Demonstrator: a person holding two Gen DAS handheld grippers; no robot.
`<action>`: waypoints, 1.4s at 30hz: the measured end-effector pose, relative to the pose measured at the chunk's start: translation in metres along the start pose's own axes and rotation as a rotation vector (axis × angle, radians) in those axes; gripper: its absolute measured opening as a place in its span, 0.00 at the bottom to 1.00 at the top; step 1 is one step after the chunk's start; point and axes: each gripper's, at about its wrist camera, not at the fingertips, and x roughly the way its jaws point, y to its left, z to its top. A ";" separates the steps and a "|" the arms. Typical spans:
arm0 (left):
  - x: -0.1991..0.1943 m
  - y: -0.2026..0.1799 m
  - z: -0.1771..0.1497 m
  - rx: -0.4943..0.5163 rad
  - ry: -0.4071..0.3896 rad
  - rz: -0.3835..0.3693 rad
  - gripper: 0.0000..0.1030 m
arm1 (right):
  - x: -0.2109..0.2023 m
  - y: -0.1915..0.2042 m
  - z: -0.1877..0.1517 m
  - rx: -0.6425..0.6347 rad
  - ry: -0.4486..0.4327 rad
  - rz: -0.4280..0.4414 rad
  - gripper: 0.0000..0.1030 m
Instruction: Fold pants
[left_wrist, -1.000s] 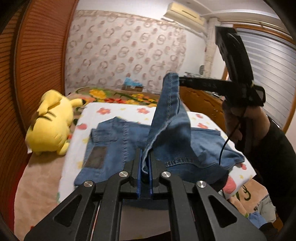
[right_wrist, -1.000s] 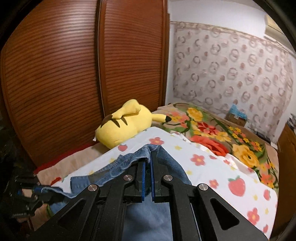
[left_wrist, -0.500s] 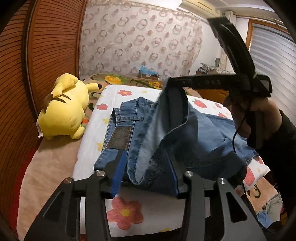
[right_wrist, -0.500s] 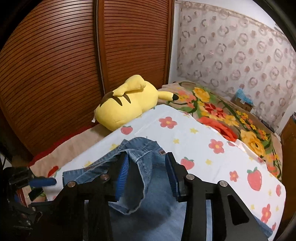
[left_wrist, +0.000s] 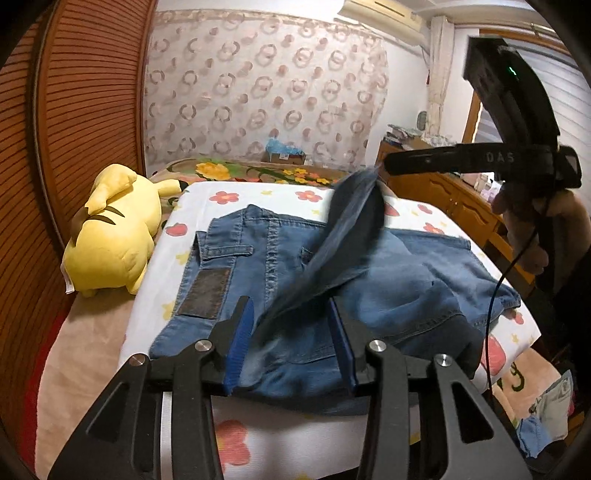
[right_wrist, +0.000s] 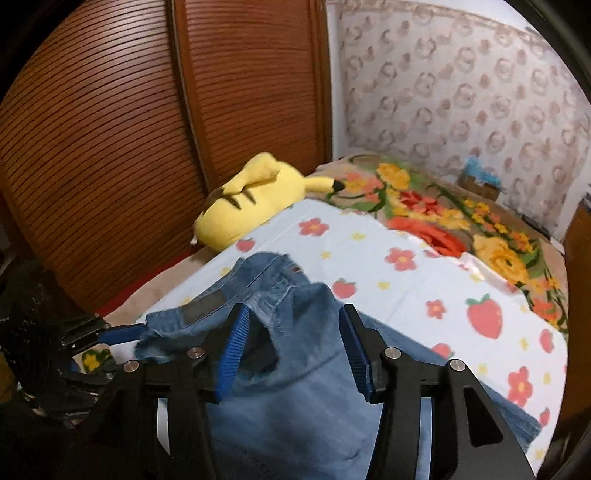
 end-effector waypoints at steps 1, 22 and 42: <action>0.002 -0.003 -0.001 0.010 0.008 0.003 0.42 | 0.004 0.003 0.000 -0.003 0.012 0.007 0.52; 0.005 -0.004 -0.010 0.045 0.024 -0.007 0.33 | -0.038 -0.026 -0.101 0.114 0.015 -0.146 0.52; 0.006 0.018 -0.027 -0.006 0.031 0.066 0.07 | -0.033 -0.040 -0.184 0.273 0.027 -0.182 0.52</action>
